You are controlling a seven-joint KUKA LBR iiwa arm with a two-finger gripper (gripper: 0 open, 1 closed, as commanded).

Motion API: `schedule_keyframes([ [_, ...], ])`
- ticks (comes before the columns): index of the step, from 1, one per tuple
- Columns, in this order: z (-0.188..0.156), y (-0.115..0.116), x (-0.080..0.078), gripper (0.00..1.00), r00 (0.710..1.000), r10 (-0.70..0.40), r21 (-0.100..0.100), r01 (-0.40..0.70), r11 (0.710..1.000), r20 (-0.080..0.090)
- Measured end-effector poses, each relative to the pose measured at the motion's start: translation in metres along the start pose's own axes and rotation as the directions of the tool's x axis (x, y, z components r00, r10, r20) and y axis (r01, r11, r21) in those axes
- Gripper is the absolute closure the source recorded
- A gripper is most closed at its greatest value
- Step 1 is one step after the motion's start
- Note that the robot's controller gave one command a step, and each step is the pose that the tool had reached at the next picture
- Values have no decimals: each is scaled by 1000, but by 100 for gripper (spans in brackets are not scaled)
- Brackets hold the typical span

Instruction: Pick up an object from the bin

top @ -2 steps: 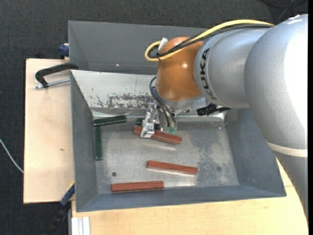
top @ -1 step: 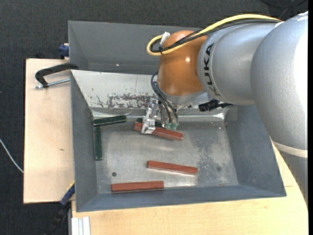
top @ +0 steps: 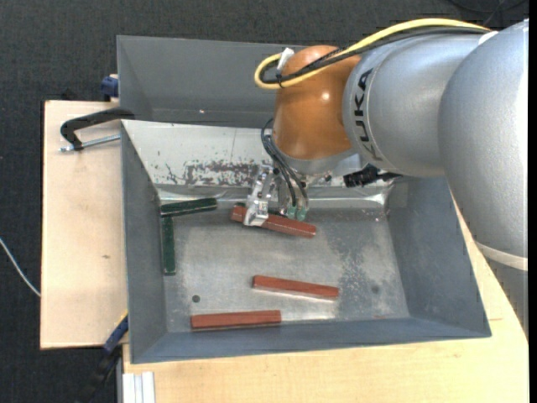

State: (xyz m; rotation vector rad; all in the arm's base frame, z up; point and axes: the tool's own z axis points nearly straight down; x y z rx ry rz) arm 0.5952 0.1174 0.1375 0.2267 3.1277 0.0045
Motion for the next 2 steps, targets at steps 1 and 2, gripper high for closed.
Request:
schedule_keyframes([
  [1,-14,0,1,100,1000,0,0,0,1000,-2],
  [2,-27,0,0,100,1000,0,0,0,1000,0],
])
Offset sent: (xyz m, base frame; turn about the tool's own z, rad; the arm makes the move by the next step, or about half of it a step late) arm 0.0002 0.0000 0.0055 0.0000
